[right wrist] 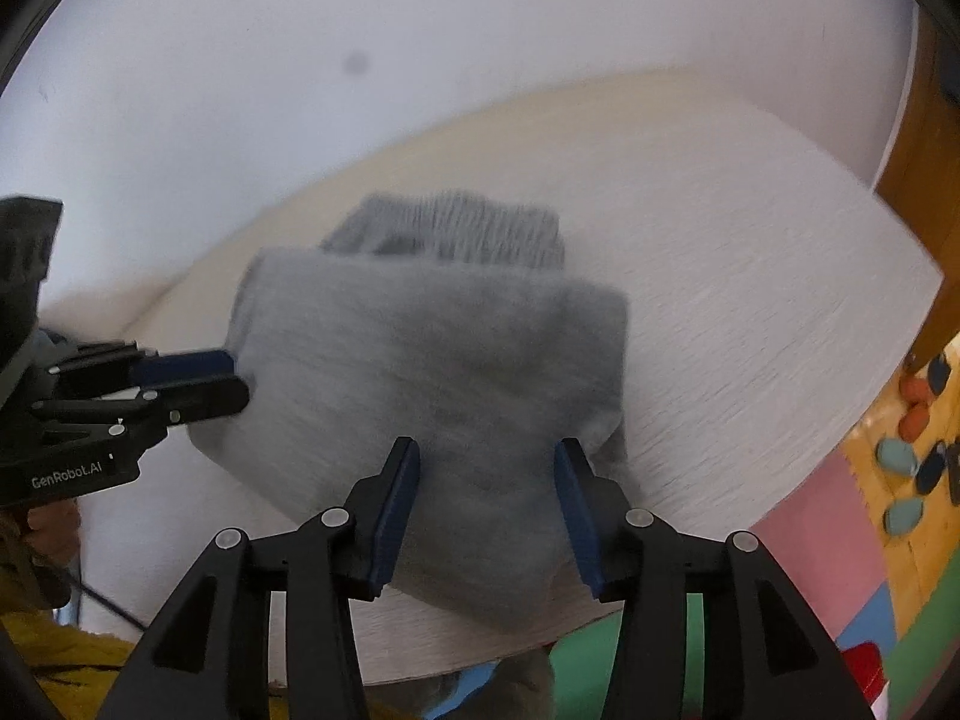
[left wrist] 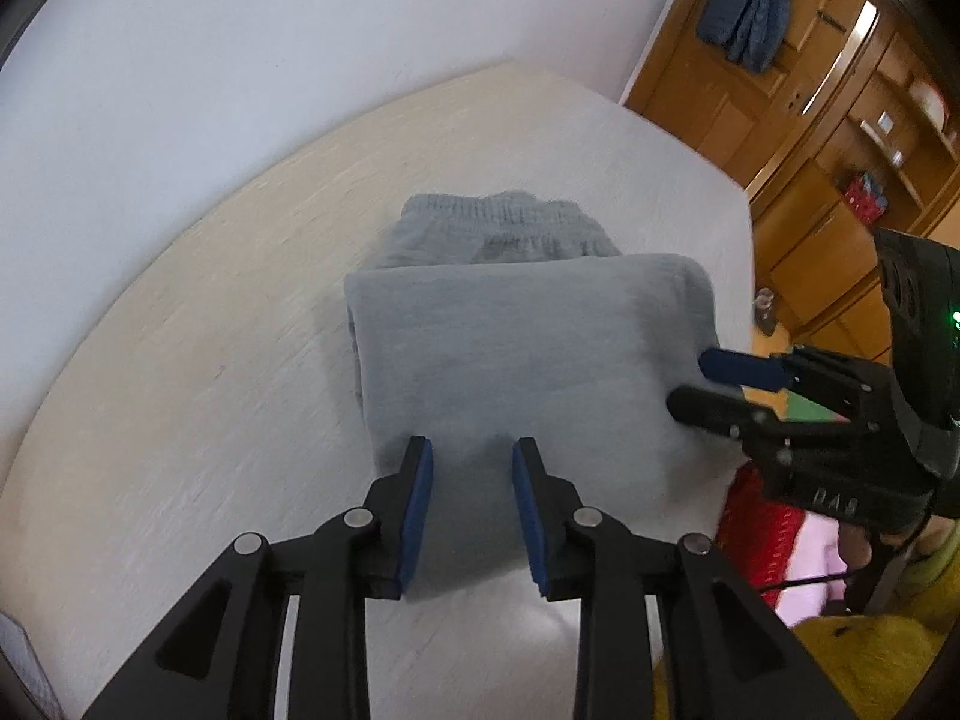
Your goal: Fold clothes
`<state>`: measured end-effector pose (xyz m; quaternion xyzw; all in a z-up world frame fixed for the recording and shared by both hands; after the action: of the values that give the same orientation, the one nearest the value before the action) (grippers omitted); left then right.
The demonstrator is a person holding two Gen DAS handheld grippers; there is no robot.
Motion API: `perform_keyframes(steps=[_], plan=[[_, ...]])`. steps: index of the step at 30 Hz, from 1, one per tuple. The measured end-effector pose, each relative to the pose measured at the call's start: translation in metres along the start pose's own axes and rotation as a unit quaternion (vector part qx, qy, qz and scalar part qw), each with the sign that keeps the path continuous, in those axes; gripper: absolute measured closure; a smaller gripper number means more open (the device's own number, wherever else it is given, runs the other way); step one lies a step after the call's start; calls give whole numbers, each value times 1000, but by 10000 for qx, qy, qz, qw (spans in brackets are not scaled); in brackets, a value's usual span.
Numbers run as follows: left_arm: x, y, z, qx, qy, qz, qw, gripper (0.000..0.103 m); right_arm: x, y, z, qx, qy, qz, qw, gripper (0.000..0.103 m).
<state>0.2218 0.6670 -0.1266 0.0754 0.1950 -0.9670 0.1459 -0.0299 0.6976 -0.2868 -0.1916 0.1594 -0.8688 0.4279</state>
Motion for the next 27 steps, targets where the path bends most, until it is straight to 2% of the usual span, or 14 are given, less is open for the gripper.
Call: perform_keyframes(steps=[2, 5, 10, 14, 17, 19, 20, 22, 27], plan=[[4, -6, 9, -160, 61, 110, 9998, 78, -5, -8, 10, -192, -34, -38, 9998, 56], [15, -21, 15, -370, -36, 288, 9989, 78, -14, -20, 9, -297, -69, -176, 9994, 56], [33, -44, -4, -148, -189, 395, 9989, 77, -20, -25, -20, -113, -113, -396, 9991, 56], [25, -48, -24, 63, 33, 361, 9993, 76, -24, -25, -37, 3, -267, -525, 9983, 56], [21, -48, -28, -9, 41, 288, 9996, 77, -26, -27, -44, 46, -397, -583, 9975, 55], [21, -47, -26, -73, 68, 264, 9996, 81, -24, -29, -45, 10, -510, -508, 9974, 66], [22, -46, -24, -99, 86, 266, 9996, 82, -22, -30, -45, -23, -611, -446, 9971, 88], [22, -43, -20, -168, 92, 290, 9994, 91, -17, -32, -42, -111, -680, -301, 9972, 90], [23, -39, 1, -406, 188, 364, 9983, 95, -8, -40, -15, -445, -867, -84, 9952, 91]])
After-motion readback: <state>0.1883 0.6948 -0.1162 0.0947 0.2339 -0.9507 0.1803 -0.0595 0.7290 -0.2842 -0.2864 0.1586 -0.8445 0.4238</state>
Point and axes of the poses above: each gripper's, at about its wrist camera, not at the fingertips, and z roughly against the way its jaws point, x to its left, y to its underside, the point moved 7 cm from there along -z, roughly the way its jaws point, and after that the axes turned 5 degrees about x, right-handed, at the moved point
